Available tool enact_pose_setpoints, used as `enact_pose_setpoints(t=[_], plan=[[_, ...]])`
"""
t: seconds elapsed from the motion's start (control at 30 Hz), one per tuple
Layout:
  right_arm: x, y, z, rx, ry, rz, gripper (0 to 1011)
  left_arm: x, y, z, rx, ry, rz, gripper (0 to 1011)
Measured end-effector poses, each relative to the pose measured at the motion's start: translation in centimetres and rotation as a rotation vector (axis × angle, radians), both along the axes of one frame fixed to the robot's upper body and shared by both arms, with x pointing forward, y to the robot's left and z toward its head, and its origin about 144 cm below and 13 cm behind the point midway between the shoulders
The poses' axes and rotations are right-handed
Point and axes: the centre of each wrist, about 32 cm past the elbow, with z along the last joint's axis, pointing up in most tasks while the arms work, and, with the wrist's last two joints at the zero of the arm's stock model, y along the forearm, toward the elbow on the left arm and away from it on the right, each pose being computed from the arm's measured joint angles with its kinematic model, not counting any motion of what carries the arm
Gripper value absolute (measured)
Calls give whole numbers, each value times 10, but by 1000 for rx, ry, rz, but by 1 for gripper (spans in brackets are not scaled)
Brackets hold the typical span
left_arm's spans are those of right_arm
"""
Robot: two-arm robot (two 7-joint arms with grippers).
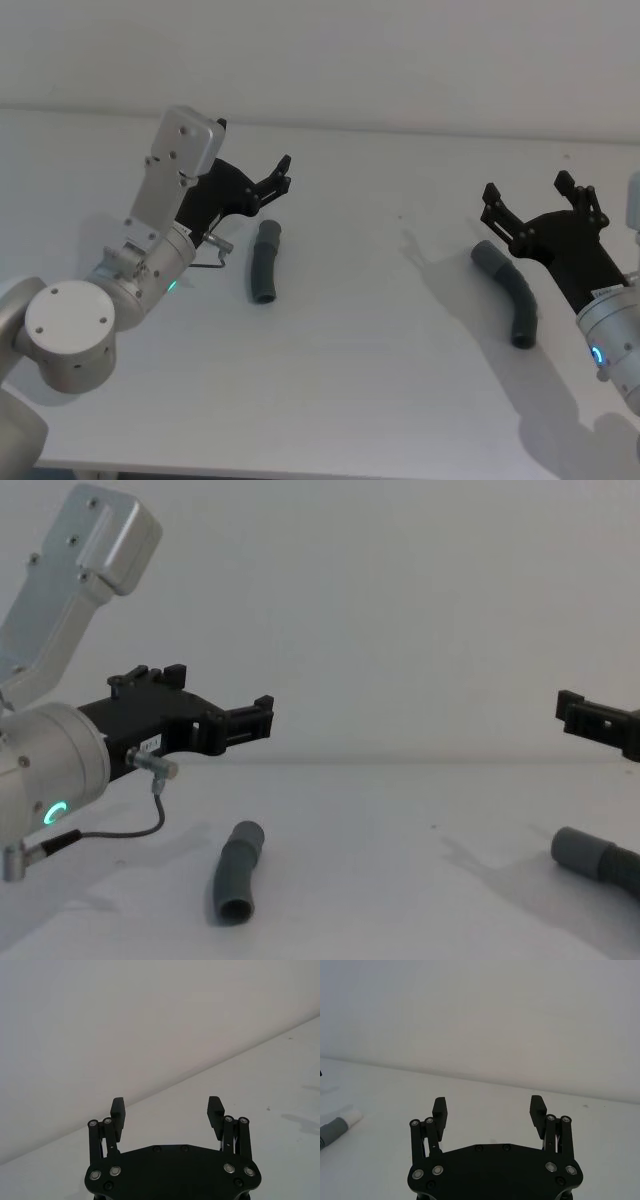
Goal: Use both hands to pick up one end of the pipe from the table, align the ends, and insert them.
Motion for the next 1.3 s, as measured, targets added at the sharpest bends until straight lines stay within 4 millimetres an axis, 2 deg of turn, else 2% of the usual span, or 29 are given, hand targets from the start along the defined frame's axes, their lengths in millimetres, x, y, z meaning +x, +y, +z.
enact_pose_setpoints(t=[1.3], plan=[[0,0,0,0,0,0,1004,0,0,0,-1,0,0,1000]])
